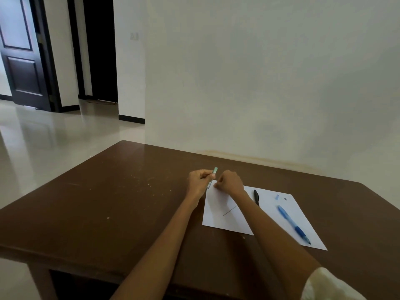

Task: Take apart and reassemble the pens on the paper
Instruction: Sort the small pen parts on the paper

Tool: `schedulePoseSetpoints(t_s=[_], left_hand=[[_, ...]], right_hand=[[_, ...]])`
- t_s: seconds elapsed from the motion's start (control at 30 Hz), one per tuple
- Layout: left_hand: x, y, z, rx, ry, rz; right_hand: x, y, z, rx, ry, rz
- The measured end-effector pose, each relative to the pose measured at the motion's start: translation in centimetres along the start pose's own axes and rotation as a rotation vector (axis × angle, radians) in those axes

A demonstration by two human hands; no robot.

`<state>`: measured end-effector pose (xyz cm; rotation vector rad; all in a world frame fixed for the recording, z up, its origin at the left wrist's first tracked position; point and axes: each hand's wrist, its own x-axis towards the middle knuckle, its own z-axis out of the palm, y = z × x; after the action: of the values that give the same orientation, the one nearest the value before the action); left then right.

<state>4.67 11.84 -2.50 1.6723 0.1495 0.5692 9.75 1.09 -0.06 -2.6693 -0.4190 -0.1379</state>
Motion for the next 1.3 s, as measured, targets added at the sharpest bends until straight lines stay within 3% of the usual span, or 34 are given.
schedulePoseSetpoints(t_s=[0.1,0.23,0.33,0.5,0.77,1.07,1.3], left_hand=[[-0.2,0.0,0.1,0.007,-0.015,-0.012],[-0.3,-0.3,0.3,0.052,0.003,-0.016],[-0.3,-0.3,0.3,0.095,0.038,0.017],[-0.2,-0.4,0.1,0.181,0.077,0.041],[-0.4,-0.2,-0.2,0.216,0.077,0.056],[-0.5,-0.3,-0.4,0.263,0.042,0.063],[-0.6,-0.3,-0.5,0.25,0.08,0.095]], right_hand=[[0.3,0.4,-0.3,0.223,-0.002,0.031],[-0.5,0.3,-1.8,0.881,0.063,0.104],[-0.8,-0.1,-3.4,1.078,-0.057,0.035],[-0.7,-0.7,-4.6,0.95,-0.17,-0.03],[-0.3,-0.6,-4.7,0.673,-0.132,-0.053],[-0.4,-0.8,-4.9,0.622,-0.136,-0.037],[-0.6,-0.5,-4.1,0.752,-0.144,-0.005]])
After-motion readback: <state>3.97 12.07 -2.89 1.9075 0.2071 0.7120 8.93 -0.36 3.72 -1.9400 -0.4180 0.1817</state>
